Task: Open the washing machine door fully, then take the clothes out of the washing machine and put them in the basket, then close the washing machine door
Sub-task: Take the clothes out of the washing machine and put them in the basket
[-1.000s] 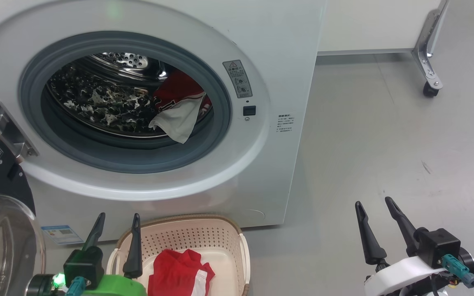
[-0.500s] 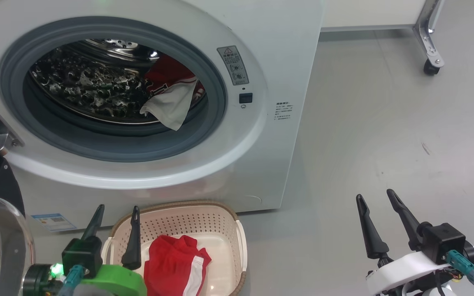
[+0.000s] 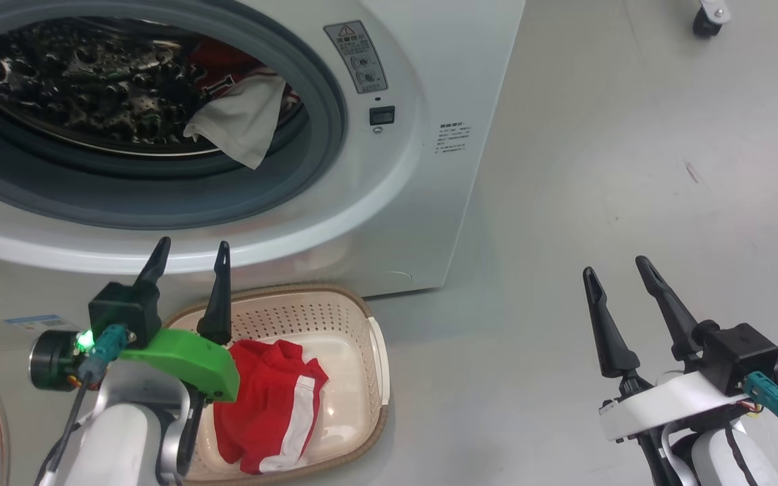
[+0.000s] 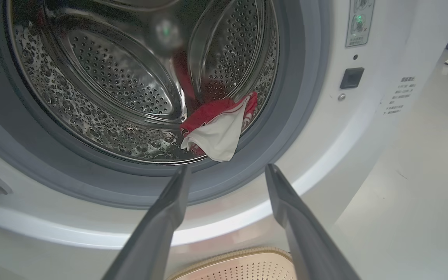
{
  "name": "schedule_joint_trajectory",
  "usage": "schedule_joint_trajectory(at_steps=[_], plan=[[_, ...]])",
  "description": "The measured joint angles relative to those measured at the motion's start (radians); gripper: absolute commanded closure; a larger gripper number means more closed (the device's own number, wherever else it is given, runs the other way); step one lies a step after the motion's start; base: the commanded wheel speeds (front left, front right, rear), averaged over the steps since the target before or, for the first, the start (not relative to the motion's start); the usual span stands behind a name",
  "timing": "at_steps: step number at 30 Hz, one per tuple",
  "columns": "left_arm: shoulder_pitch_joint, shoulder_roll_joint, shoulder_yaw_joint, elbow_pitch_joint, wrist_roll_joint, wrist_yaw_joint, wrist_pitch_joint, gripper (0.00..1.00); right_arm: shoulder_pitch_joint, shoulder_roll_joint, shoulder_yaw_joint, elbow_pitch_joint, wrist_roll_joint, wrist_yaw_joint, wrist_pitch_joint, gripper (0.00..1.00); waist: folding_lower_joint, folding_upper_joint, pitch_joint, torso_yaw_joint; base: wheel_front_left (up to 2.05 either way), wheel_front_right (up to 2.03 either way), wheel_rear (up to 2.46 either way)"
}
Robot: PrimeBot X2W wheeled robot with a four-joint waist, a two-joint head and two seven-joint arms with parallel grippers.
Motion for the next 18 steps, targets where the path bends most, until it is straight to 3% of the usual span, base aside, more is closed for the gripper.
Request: schedule_joint_trajectory(at_steps=[10, 18], plan=[[-0.205, 0.020, 0.028, 0.081, -0.036, -0.031, 0.119, 0.00, -0.050, 0.010, -0.005, -0.011, 0.010, 0.009, -0.005, 0.00, 0.0000, 0.0000, 0.117, -0.056, 0.00, 0.00, 0.00], [-0.408, 0.089, 0.053, 0.172, -0.053, -0.060, 0.252, 0.00, -0.109, 0.022, 0.001, -0.007, 0.019, 0.023, -0.024, 0.00, 0.0000, 0.0000, 0.218, -0.118, 0.00, 0.00, 0.00]])
